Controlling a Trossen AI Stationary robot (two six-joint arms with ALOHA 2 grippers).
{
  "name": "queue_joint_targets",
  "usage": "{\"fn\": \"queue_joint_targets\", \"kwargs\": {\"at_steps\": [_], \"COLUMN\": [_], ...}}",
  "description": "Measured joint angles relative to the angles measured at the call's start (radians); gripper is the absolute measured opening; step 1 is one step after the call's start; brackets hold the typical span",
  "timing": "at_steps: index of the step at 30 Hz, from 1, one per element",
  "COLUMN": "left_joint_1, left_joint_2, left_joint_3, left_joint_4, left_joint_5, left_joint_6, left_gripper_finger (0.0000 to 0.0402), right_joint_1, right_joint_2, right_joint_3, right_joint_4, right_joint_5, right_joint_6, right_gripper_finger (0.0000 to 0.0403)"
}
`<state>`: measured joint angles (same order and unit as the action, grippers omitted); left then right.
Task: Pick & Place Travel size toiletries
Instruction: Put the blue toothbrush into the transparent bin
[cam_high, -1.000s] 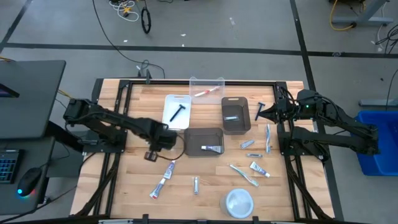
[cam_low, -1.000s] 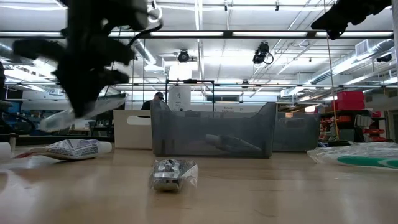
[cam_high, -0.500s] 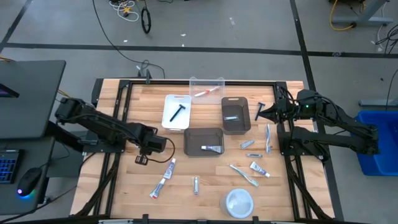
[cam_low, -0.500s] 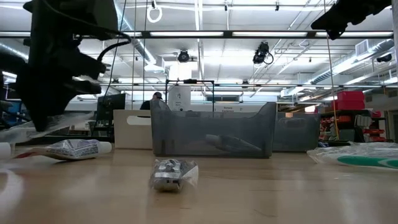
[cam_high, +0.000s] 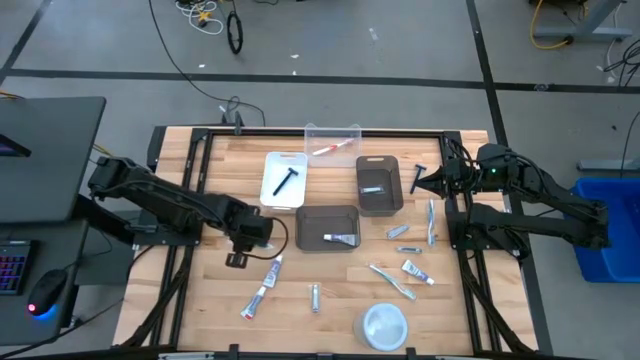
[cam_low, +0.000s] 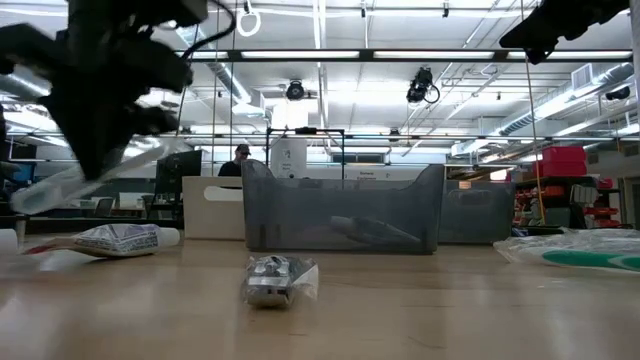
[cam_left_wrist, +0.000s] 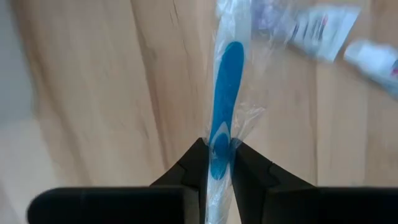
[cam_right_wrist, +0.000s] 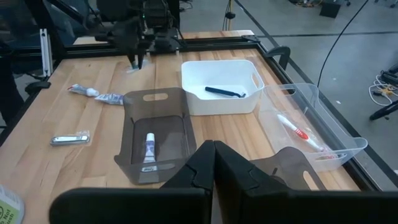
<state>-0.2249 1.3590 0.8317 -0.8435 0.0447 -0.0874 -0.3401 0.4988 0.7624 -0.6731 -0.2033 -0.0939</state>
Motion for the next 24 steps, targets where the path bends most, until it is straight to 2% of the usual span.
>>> {"fn": "queue_joint_targets", "kwargs": {"at_steps": [4,11,15,20,24], "left_joint_1": [-0.001,-0.026,-0.032,-0.032,-0.032], "left_joint_2": [0.0,0.0,0.0,0.0,0.0], "left_joint_3": [-0.055,-0.168,-0.201,-0.202,-0.156], "left_joint_4": [0.017,0.1,0.088,0.084,0.073], "left_joint_5": [0.042,0.007,0.007,0.023,0.02], "left_joint_6": [-0.087,-0.096,-0.111,-0.11,-0.11], "left_gripper_finger": [0.0053,0.0055,0.0056,0.0056,0.0056], "right_joint_1": [0.0,0.0,0.0,0.0,0.0], "right_joint_2": [0.0,0.0,0.0,0.0,0.0], "right_joint_3": [0.0,0.0,0.0,0.0,0.0], "right_joint_4": [0.0,0.0,0.0,0.0,0.0], "right_joint_5": [0.0,0.0,0.0,0.0,0.0], "right_joint_6": [0.0,0.0,0.0,0.0,0.0], "right_gripper_finger": [0.0014,0.0014,0.0013,0.0013,0.0014]}}
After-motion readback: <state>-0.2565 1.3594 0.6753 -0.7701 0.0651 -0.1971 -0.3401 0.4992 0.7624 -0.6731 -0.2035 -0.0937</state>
